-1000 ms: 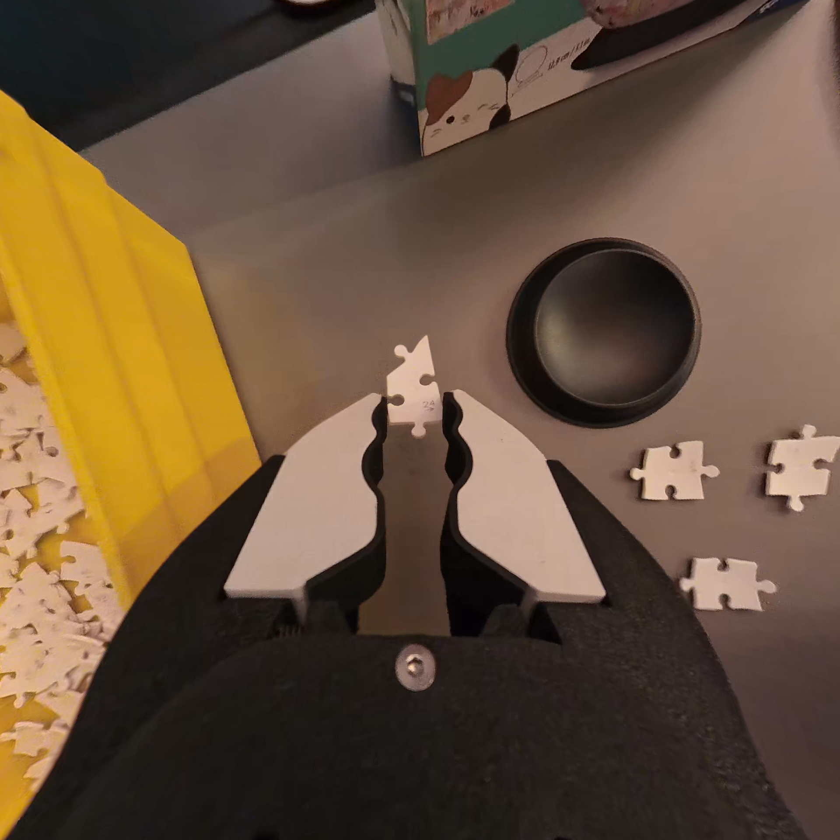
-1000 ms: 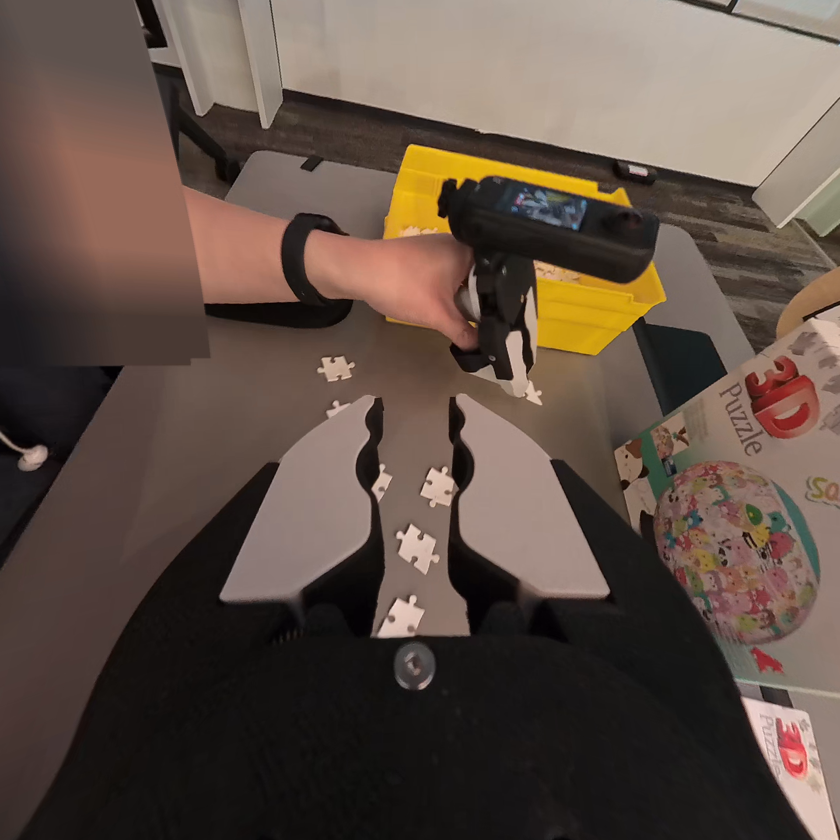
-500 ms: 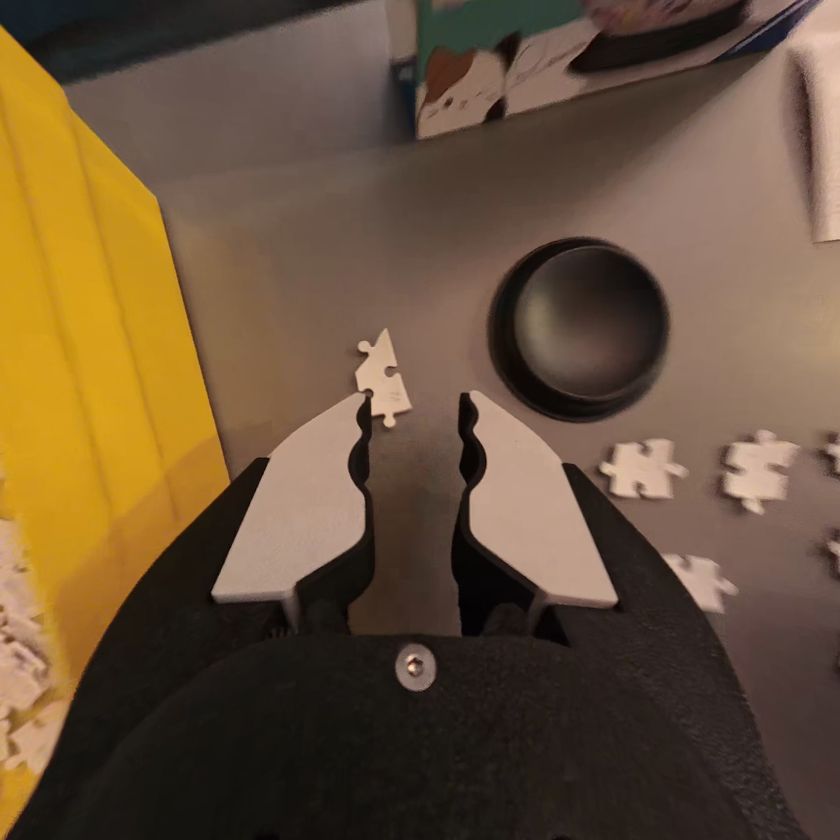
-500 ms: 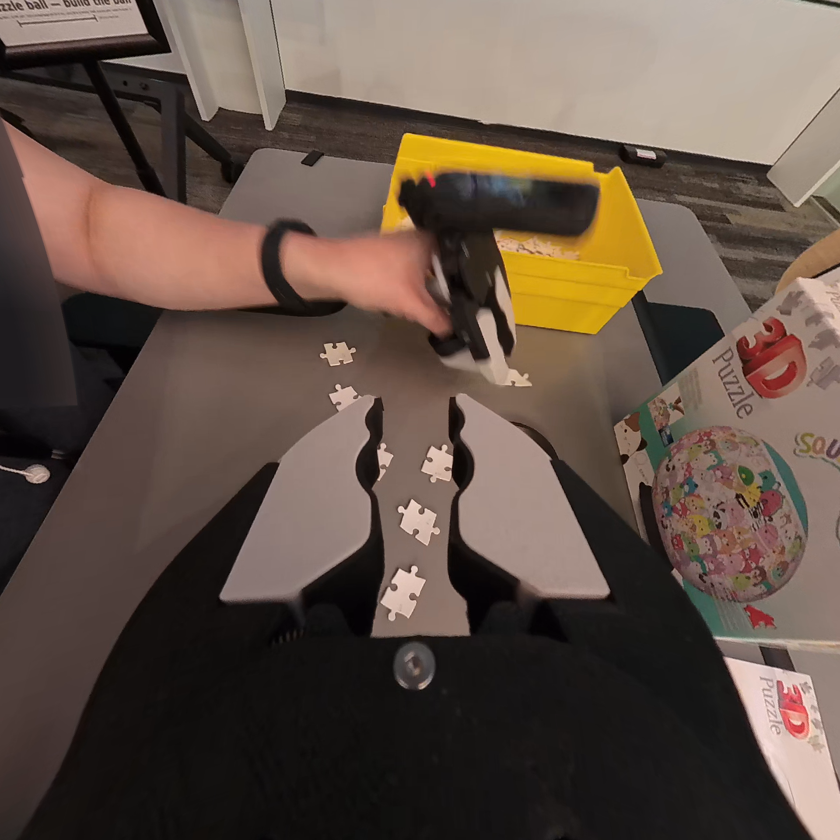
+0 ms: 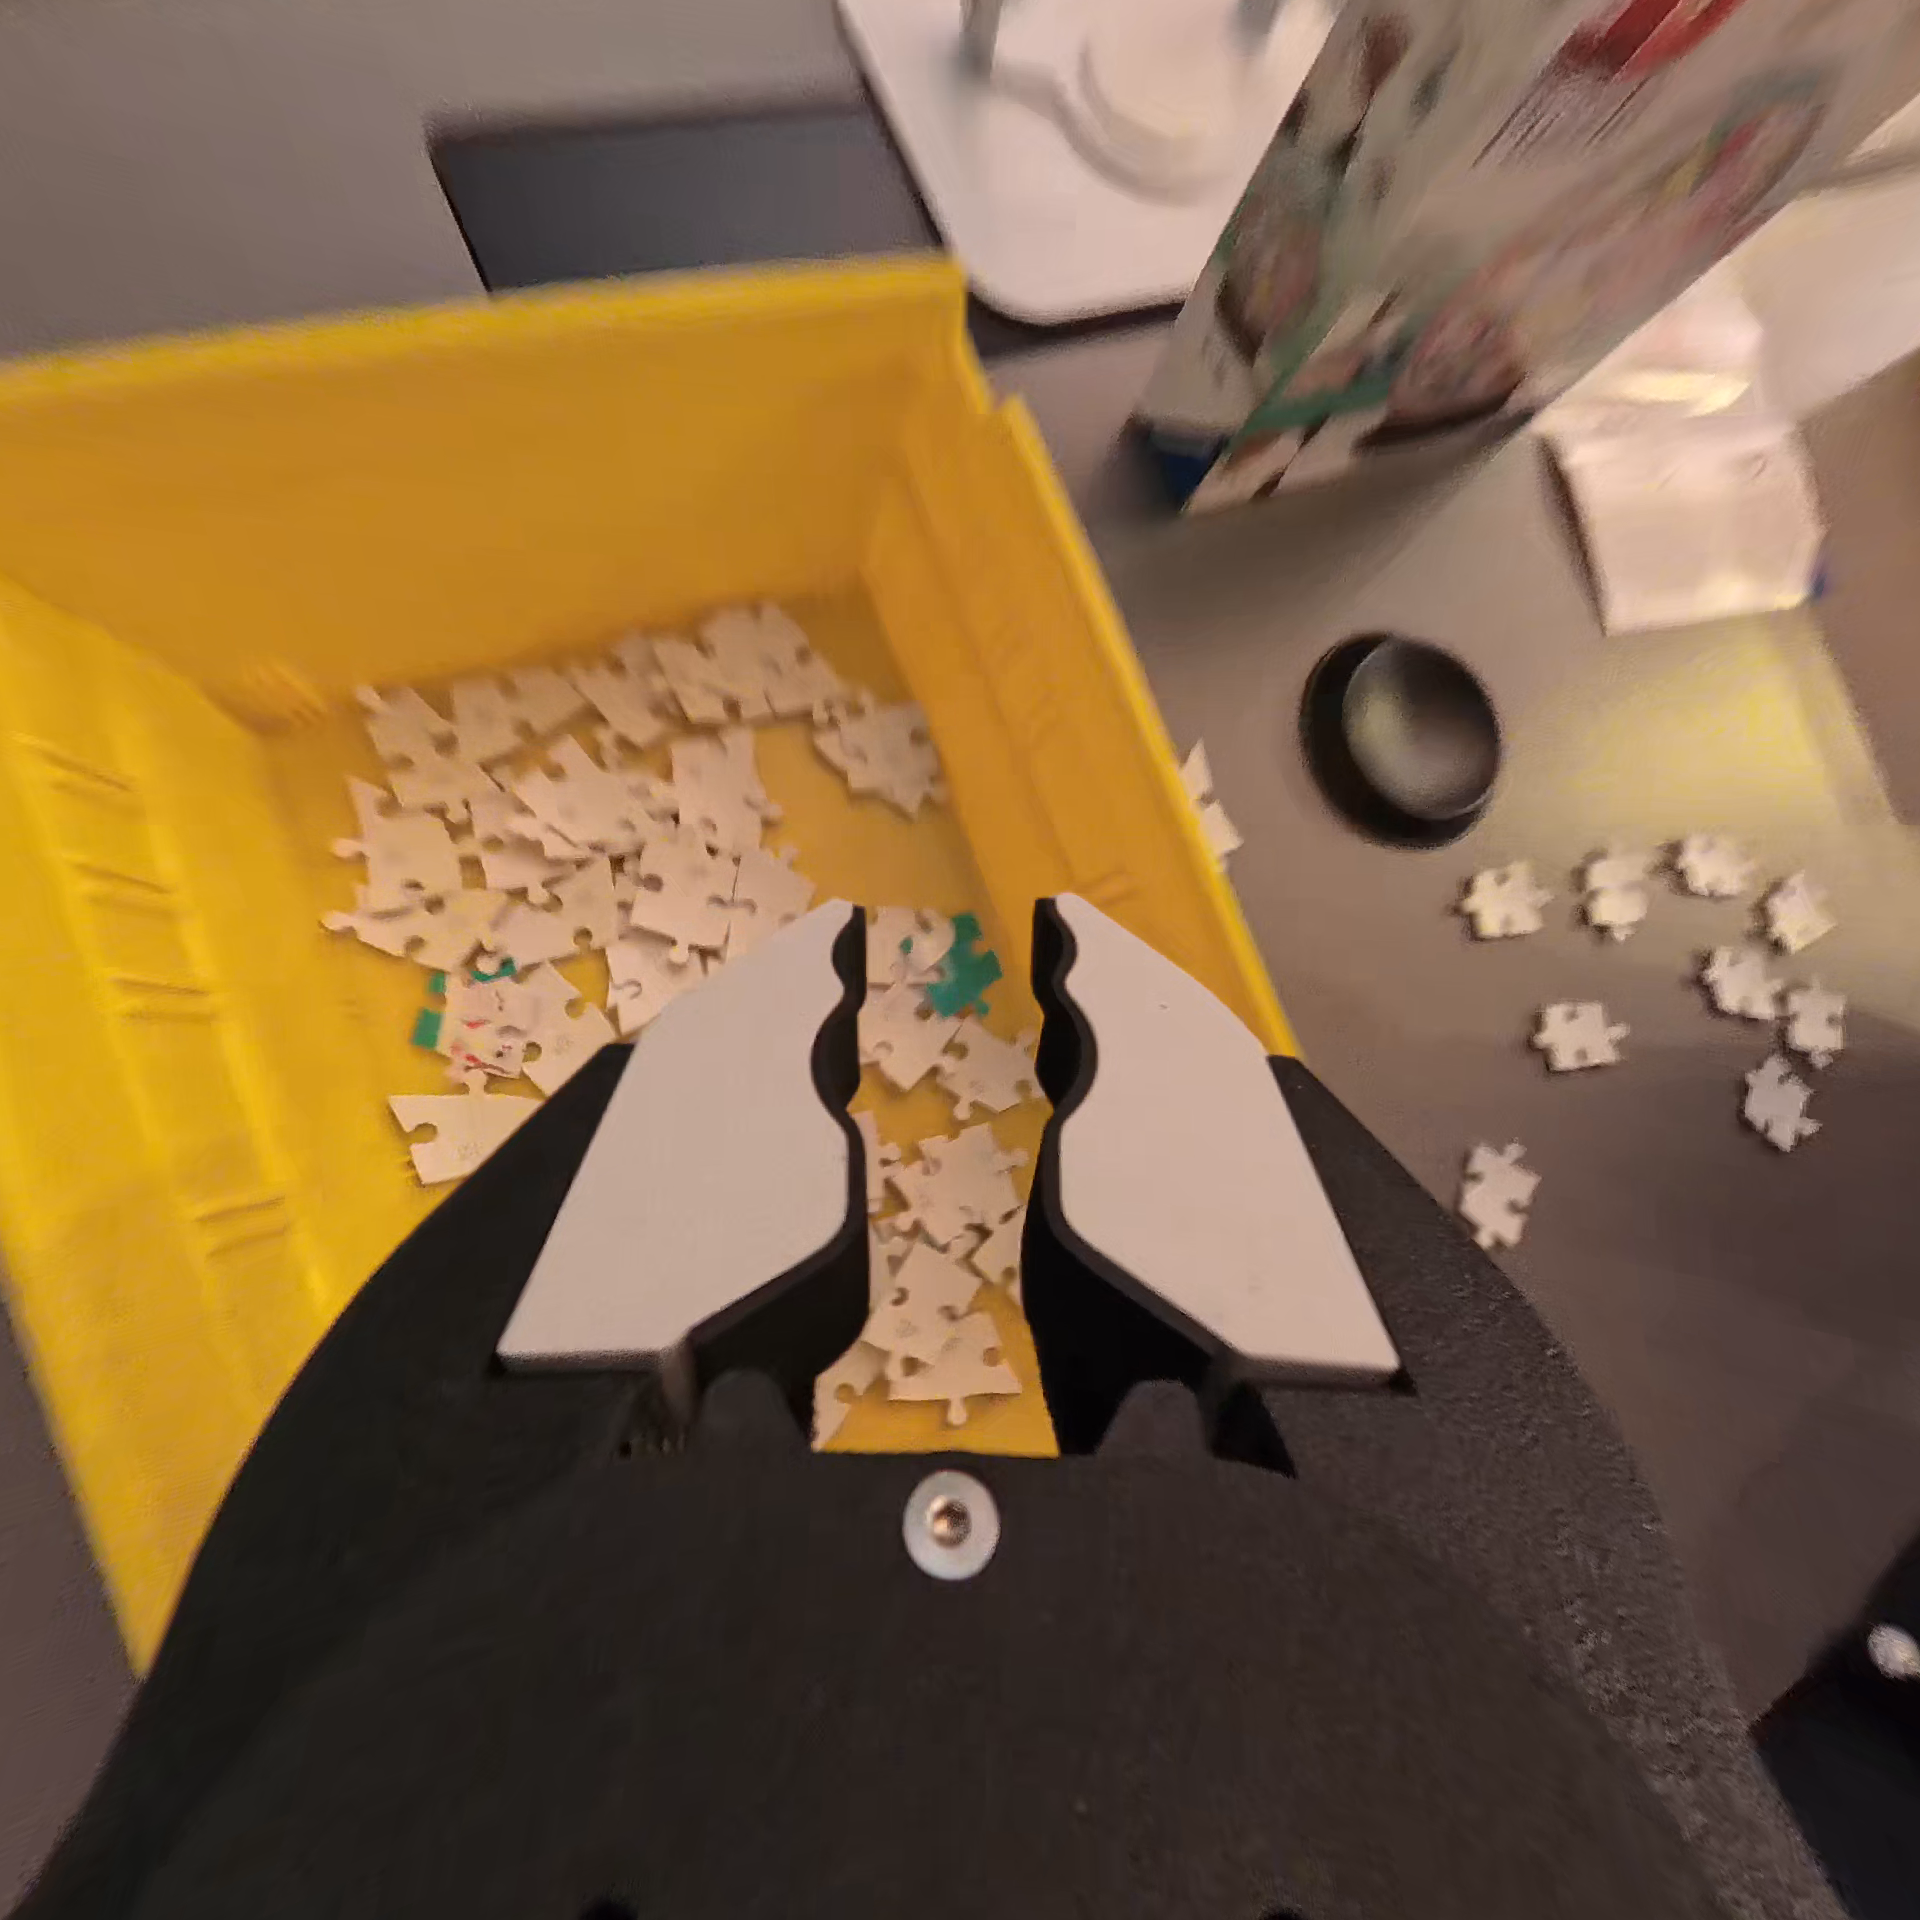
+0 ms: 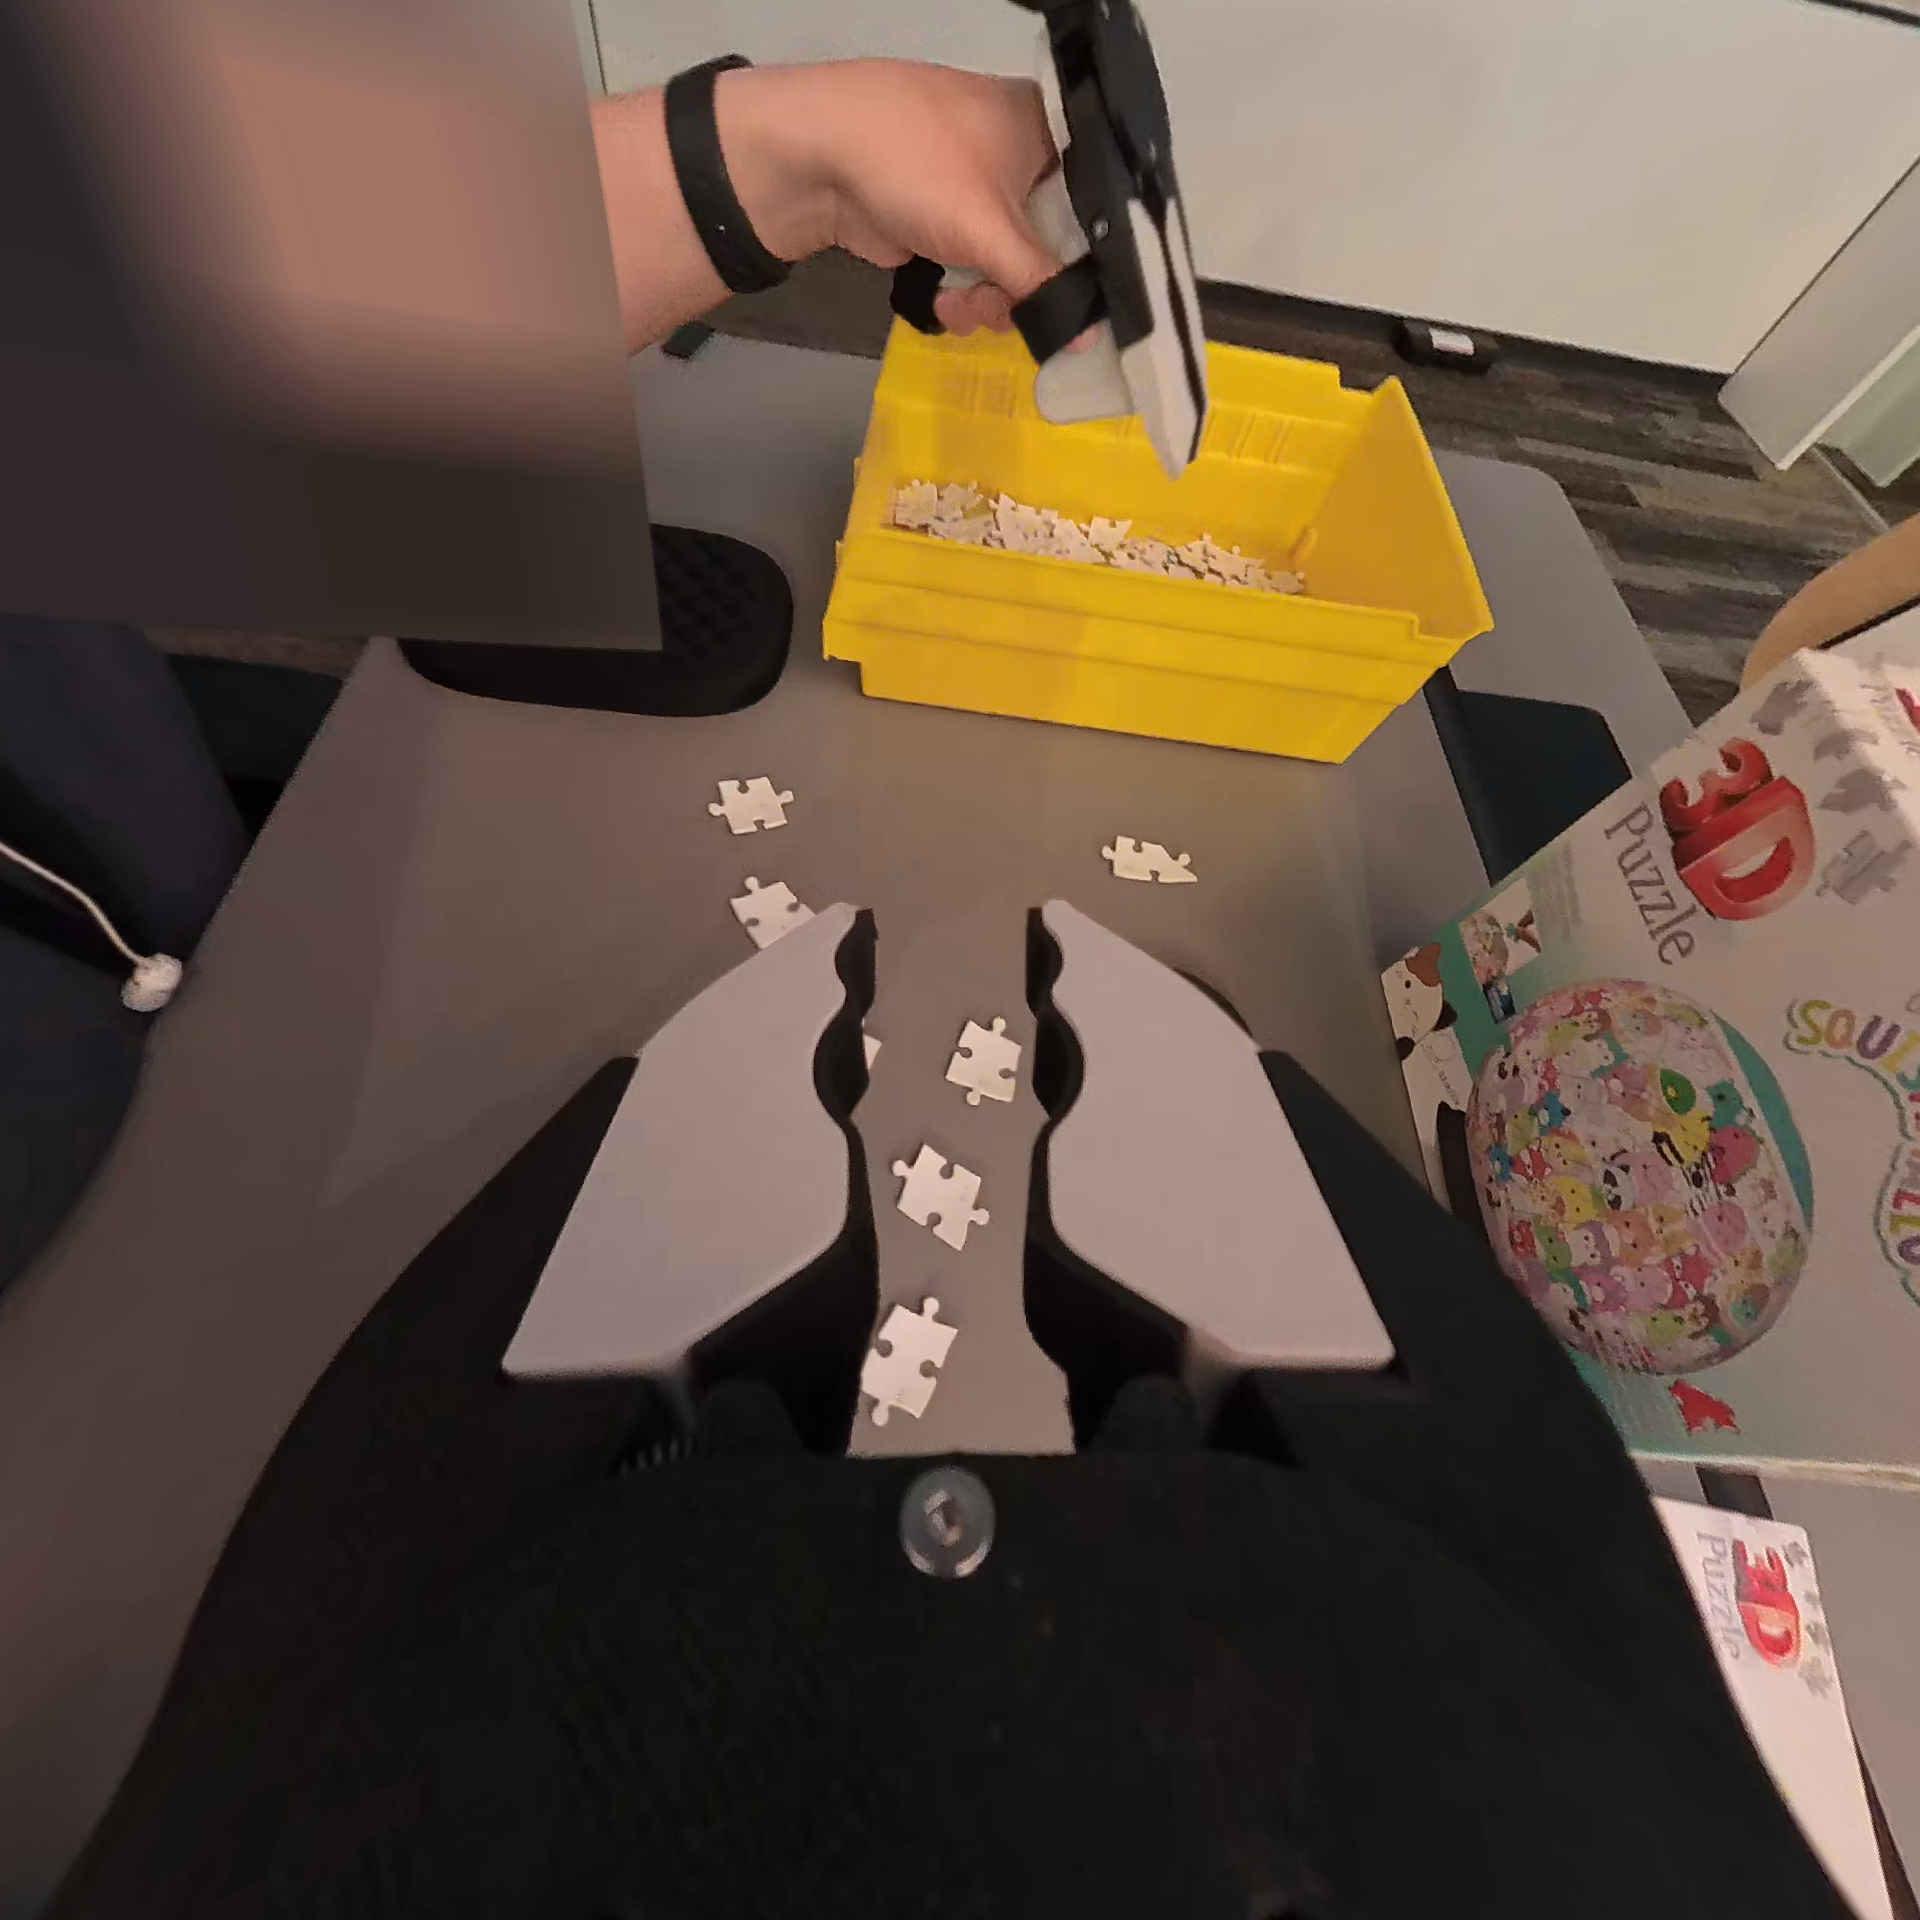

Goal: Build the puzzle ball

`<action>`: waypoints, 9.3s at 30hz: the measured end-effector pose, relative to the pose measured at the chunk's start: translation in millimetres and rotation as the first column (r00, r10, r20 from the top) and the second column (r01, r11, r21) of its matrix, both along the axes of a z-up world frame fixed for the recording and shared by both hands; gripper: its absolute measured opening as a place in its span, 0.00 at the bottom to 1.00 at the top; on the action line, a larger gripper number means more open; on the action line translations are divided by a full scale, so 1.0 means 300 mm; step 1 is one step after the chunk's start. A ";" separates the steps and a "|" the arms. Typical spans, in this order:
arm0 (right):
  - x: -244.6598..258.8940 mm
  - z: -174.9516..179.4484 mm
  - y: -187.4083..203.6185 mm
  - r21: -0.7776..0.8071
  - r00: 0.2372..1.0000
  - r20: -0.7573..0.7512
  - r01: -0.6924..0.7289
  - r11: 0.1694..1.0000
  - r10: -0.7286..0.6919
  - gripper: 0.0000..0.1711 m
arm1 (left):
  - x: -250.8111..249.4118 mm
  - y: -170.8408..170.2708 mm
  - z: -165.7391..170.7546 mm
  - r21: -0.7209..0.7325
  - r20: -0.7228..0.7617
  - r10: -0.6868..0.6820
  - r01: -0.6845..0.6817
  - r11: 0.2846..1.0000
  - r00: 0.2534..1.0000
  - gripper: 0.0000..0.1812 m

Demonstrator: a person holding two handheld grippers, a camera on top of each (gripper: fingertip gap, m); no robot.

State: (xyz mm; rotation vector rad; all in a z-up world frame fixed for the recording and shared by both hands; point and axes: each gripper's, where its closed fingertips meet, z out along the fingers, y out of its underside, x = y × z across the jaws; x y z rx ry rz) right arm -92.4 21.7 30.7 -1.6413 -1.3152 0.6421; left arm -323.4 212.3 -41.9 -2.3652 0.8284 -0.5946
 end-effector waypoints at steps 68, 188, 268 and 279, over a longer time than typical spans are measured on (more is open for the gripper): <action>0.064 0.050 -0.080 0.054 0.998 0.063 -0.023 0.998 0.020 0.18 | 0.323 -0.298 -0.228 0.085 -0.564 -0.228 0.331 0.940 0.793 0.16; -0.217 0.096 0.037 -0.382 0.829 -0.553 -0.163 0.910 -0.084 0.02 | 0.551 -0.650 0.274 0.098 0.267 -0.664 0.666 0.740 0.698 0.02; 0.050 -0.031 0.252 0.087 0.919 -0.244 0.339 0.937 -0.310 0.22 | -0.145 -0.010 0.549 0.727 0.240 -0.279 0.018 0.686 0.930 0.02; 0.058 -0.034 0.246 0.104 0.932 -0.208 0.322 0.941 -0.296 0.22 | -0.187 -0.159 0.227 0.334 0.023 -0.400 0.370 0.867 0.916 0.01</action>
